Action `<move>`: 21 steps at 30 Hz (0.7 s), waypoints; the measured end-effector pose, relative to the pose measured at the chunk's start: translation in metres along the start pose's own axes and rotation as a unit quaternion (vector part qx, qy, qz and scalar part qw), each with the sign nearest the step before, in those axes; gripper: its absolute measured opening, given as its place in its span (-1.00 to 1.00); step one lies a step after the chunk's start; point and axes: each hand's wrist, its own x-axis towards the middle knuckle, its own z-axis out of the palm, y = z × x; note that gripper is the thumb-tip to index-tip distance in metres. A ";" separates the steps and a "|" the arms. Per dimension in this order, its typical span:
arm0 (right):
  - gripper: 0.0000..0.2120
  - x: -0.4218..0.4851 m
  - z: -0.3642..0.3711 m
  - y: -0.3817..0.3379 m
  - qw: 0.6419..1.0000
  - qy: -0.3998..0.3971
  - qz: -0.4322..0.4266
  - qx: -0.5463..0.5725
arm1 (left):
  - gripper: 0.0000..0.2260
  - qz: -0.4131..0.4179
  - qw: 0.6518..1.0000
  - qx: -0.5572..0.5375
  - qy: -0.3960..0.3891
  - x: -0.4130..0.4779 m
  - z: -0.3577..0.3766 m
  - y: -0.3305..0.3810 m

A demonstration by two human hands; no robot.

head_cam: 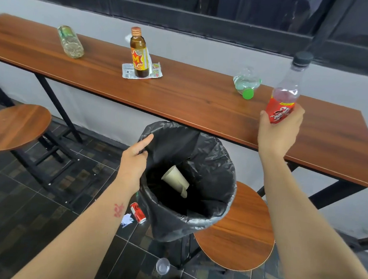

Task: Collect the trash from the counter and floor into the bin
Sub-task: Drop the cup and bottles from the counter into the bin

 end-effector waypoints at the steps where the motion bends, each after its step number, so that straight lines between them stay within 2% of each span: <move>1: -0.38 -0.011 -0.001 -0.004 1.000 -0.009 -0.017 0.011 | -0.55 -0.003 1.000 0.002 0.000 0.000 0.000 0.000; 5: -0.36 -0.068 -0.008 -0.019 0.991 -0.095 -0.089 0.039 | -0.54 -0.007 1.000 -0.010 0.003 0.001 0.000 0.001; 9: -0.36 -0.123 -0.009 -0.013 0.949 -0.272 -0.160 -0.005 | -0.54 -0.003 1.000 -0.014 0.006 -0.005 -0.001 0.002; 12: -0.42 -0.147 0.003 0.008 0.889 -0.410 -0.168 -0.118 | -0.52 0.005 1.000 -0.023 0.000 -0.011 -0.006 0.003; 15: -0.45 -0.164 0.018 0.026 0.810 -0.510 -0.154 -0.245 | -0.51 0.005 0.999 -0.036 -0.011 -0.015 -0.011 0.003; 18: -0.44 -0.178 0.032 0.036 0.743 -0.567 -0.155 -0.320 | -0.53 0.000 0.999 -0.038 -0.016 -0.016 -0.016 0.003; 21: -0.43 -0.187 0.043 0.041 0.697 -0.590 -0.174 -0.369 | -0.53 0.002 0.999 -0.038 -0.011 -0.018 -0.021 0.002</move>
